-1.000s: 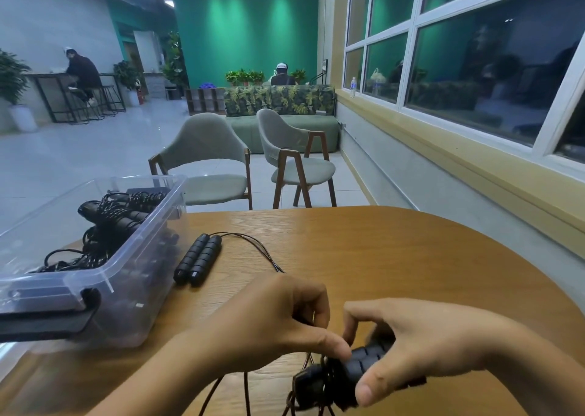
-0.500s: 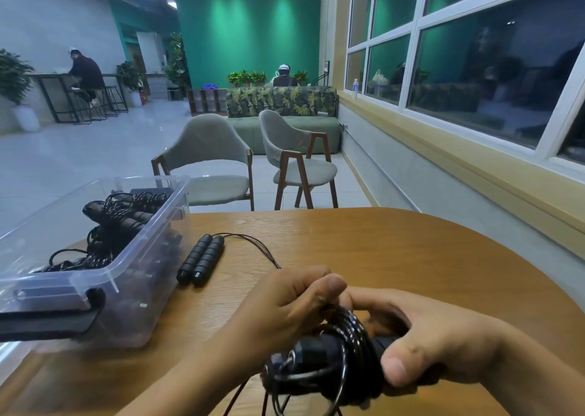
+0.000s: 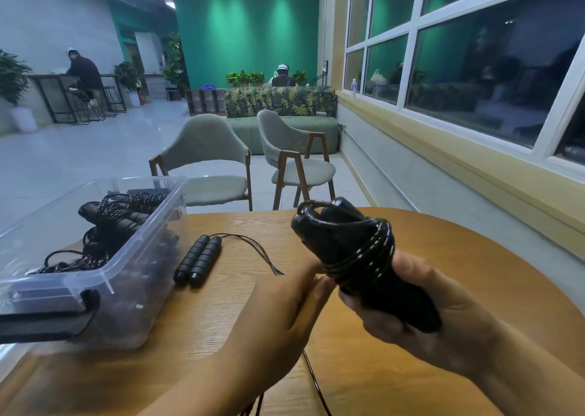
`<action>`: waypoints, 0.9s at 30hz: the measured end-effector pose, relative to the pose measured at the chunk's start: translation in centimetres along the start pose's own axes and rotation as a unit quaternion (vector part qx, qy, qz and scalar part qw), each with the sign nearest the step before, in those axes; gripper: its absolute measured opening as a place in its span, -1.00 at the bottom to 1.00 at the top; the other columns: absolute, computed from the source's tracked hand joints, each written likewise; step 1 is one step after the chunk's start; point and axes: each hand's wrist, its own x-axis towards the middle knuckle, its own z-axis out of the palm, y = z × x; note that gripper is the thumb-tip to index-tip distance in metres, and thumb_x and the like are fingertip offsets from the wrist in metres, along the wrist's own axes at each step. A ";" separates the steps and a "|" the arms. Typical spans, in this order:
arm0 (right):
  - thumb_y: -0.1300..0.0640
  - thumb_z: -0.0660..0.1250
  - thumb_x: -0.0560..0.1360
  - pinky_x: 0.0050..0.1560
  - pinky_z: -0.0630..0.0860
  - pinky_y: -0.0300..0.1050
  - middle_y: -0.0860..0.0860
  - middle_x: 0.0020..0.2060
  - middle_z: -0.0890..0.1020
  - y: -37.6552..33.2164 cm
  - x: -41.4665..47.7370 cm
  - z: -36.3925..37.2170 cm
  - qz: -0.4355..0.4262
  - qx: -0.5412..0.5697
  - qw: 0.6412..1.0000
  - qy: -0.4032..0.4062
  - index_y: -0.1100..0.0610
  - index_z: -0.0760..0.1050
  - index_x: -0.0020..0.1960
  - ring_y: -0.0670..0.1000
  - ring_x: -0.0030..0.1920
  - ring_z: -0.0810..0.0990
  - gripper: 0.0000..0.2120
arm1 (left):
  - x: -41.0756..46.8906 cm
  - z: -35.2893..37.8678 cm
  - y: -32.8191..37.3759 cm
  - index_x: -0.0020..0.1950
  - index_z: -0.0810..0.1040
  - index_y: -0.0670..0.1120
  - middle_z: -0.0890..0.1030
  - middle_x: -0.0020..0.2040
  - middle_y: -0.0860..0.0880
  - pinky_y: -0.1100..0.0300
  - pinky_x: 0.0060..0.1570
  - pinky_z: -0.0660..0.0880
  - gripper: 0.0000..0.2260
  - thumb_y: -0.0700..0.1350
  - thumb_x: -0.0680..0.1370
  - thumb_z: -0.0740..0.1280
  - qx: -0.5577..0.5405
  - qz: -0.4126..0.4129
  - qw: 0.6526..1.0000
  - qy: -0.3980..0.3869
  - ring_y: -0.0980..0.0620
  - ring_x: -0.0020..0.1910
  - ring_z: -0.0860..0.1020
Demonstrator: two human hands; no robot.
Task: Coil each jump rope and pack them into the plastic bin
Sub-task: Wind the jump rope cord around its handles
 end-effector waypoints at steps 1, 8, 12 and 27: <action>-0.24 0.55 0.50 -0.29 0.16 -0.03 0.23 -0.01 0.61 -0.1 0.2 -0.1 -0.005 -0.031 0.999 0.033 0.25 0.51 0.37 -0.01 -0.31 0.46 -0.30 | -0.1 0.0 -0.1 0.08 0.42 0.39 0.55 -0.33 0.11 0.37 -0.39 0.28 -0.88 0.16 0.67 0.13 0.003 -0.005 1.000 -0.016 0.06 -0.40 0.50; -0.12 0.59 0.41 -0.38 0.25 -0.12 0.31 -0.04 0.68 0.1 1.1 0.3 0.023 -0.110 0.976 0.186 0.20 0.37 0.38 0.06 -0.36 0.43 -0.28 | 0.3 0.4 -0.1 -0.04 0.43 0.33 0.55 -0.38 0.17 0.30 -0.46 0.42 -0.79 0.03 0.73 0.18 -0.012 -0.112 0.989 -0.095 0.13 -0.54 0.52; -0.10 0.60 0.40 -0.43 0.28 -0.17 0.36 -0.06 0.69 0.3 1.4 0.2 0.011 -0.122 0.967 0.222 0.15 0.39 0.37 0.06 -0.39 0.43 -0.31 | 0.5 0.4 -0.2 -0.04 0.45 0.32 0.54 -0.32 0.39 0.38 -0.39 0.36 -0.78 0.02 0.73 0.19 0.023 -0.116 0.986 -0.119 0.24 -0.44 0.50; -0.18 0.59 0.33 -0.34 0.55 -0.14 0.12 -0.14 0.77 -0.8 1.3 -0.7 0.020 -0.320 0.886 0.334 -0.13 0.57 0.27 0.04 -0.25 0.72 -0.46 | 0.2 1.0 -1.0 0.12 0.58 0.16 0.58 -0.20 0.19 0.38 -0.29 0.32 -0.83 0.14 0.71 0.22 0.093 -0.143 0.971 -0.166 0.29 -0.24 0.51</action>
